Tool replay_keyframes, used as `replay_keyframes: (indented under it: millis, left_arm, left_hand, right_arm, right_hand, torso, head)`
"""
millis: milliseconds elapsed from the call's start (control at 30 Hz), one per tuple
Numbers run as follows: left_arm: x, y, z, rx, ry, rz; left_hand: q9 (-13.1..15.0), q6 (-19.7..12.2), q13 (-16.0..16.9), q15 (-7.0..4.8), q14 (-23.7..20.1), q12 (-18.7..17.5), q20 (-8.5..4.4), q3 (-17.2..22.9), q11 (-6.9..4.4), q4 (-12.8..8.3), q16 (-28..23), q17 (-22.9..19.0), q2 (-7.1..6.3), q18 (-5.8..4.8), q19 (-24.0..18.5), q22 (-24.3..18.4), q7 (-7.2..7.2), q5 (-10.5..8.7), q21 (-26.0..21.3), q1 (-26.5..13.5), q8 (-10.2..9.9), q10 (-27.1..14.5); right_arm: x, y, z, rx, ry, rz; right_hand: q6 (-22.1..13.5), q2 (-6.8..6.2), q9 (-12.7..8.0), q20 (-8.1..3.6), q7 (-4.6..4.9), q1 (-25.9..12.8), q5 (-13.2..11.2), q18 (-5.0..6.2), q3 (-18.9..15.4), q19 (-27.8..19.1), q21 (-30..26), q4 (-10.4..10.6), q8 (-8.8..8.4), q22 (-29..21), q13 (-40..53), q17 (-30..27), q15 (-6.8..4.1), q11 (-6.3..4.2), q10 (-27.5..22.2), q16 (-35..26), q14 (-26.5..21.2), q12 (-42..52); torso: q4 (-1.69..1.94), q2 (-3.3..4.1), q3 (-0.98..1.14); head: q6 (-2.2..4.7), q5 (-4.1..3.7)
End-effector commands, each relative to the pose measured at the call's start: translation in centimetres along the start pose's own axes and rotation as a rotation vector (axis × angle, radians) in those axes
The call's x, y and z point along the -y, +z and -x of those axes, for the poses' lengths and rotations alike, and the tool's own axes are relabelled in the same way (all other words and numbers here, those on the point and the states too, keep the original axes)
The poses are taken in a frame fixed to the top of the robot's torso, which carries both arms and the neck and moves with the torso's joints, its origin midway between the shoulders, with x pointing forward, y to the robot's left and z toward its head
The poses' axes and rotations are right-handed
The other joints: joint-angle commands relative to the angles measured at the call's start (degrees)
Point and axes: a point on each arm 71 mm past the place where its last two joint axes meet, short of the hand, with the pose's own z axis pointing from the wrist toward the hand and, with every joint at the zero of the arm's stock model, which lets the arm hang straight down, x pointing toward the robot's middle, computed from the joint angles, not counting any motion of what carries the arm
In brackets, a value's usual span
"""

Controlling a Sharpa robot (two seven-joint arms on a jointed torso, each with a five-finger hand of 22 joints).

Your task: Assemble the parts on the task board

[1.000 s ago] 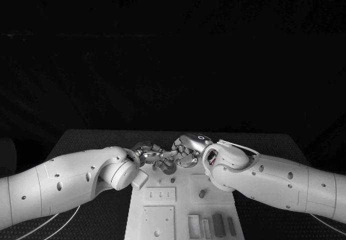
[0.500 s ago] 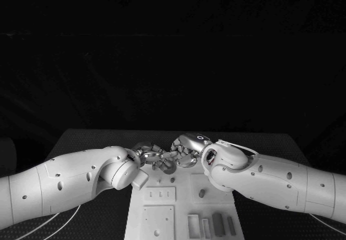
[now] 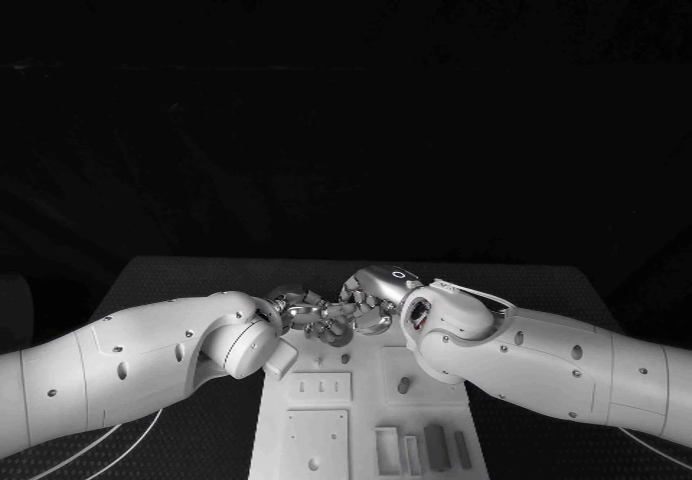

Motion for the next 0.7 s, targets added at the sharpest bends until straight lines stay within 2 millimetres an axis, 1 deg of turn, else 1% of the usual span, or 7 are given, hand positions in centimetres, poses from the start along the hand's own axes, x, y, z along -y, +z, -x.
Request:
replay_keyframes:
  millis: [33, 167, 533, 667, 700]
  left_arm:
    - [0.28, 0.05, -0.28, -0.003, 0.011, -0.003]
    - [0.25, 0.1, -0.27, 0.003, 0.013, 0.004]
    - [0.23, 0.15, -0.33, 0.013, 0.019, 0.015]
    - [0.25, 0.13, -0.34, 0.01, 0.017, 0.011]
    - [0.25, 0.11, -0.34, 0.009, 0.015, 0.01]
  left_hand:
    - [-0.1, 0.5, 0.1, -0.1, 0.2, 0.3, -0.45, 0.5, -0.1, 0.0, 0.4, 0.1, 0.2, 0.11, -0.1, -0.1, -0.13, -0.06, 0.4, 0.6, -0.1, 0.5]
    - [-0.1, 0.5, 0.1, -0.12, 0.3, 0.3, -0.46, 0.5, -0.12, 0.0, 0.5, 0.1, 0.2, 0.08, -0.1, -0.1, -0.15, -0.06, 0.4, 0.7, -0.1, 0.5]
    - [-0.1, 0.8, 0.3, -0.2, 0.3, 0.4, -0.55, 0.3, -0.18, 0.1, 0.8, 0.2, 0.08, -0.07, 0.0, -0.2, -0.2, -0.08, 0.5, -0.1, -0.1, 0.7]
    - [-0.1, 0.8, 0.3, -0.2, 0.3, 0.4, -0.56, 0.2, -0.18, 0.1, 0.8, 0.2, 0.07, -0.07, 0.0, -0.2, -0.21, -0.09, 0.5, -0.1, -0.1, 0.7]
    - [-0.1, 0.9, 0.4, -0.27, 0.4, 0.4, -0.64, 0.5, -0.26, 0.0, 0.9, 0.2, 0.56, -0.04, 0.0, -0.3, -0.27, -0.04, 0.6, 0.2, -0.1, 0.8]
  right_arm:
    - [-0.86, -0.03, -0.11, 0.005, -0.011, 0.035]
    - [-1.04, -0.08, -0.15, 0.003, -0.016, 0.038]
    - [-1.35, -0.08, -0.28, -0.002, -0.024, 0.045]
    - [-1.19, -0.02, -0.32, -0.004, -0.027, 0.041]
    - [-1.16, 0.0, -0.33, -0.005, -0.027, 0.04]
  right_hand:
    - [6.2, -0.26, 2.4, 0.07, 2.22, -0.4, -0.3, 0.89, 0.3, 0.5, 0.3, 0.0, 0.4, 0.7, 0.1, 0.1, 0.0, -0.01, 0.4, 0.2, 0.5, -0.2]
    - [6.2, -0.35, 2.4, 0.06, 2.2, -0.5, -0.3, 0.89, 0.4, 0.5, 0.3, -0.1, 0.4, 0.7, 0.1, 0.1, -0.01, -0.02, 0.5, 0.2, 0.5, -0.2]
    - [6.3, -0.48, 2.5, 0.05, 2.18, -0.5, -0.3, 0.89, 0.7, 0.6, 0.3, -0.1, 0.38, 0.6, 0.1, 0.1, -0.03, -0.04, 0.5, 0.2, 0.5, -0.3]
    - [6.3, -0.48, 2.5, 0.05, 2.18, -0.5, -0.3, 0.89, 0.7, 0.6, 0.3, -0.1, 0.38, 0.6, 0.1, 0.1, -0.03, -0.04, 0.5, 0.2, 0.5, -0.3]
    - [6.3, -0.48, 2.5, 0.05, 2.18, -0.5, -0.3, 0.89, 0.7, 0.6, 0.3, -0.1, 0.38, 0.6, 0.1, 0.1, -0.03, -0.04, 0.5, 0.2, 0.5, -0.3]
  torso:
    - [-0.01, 0.02, 0.01]
    - [-0.07, 0.04, 0.02]
    - [-0.01, 0.01, 0.04]
    - [-0.03, 0.0, 0.0]
    - [-0.03, 0.0, -0.01]
  head:
    - [-0.01, 0.01]
    - [-0.1, 0.09]
    - [-0.18, 0.18]
    - [-0.23, 0.18]
    - [-0.23, 0.16]
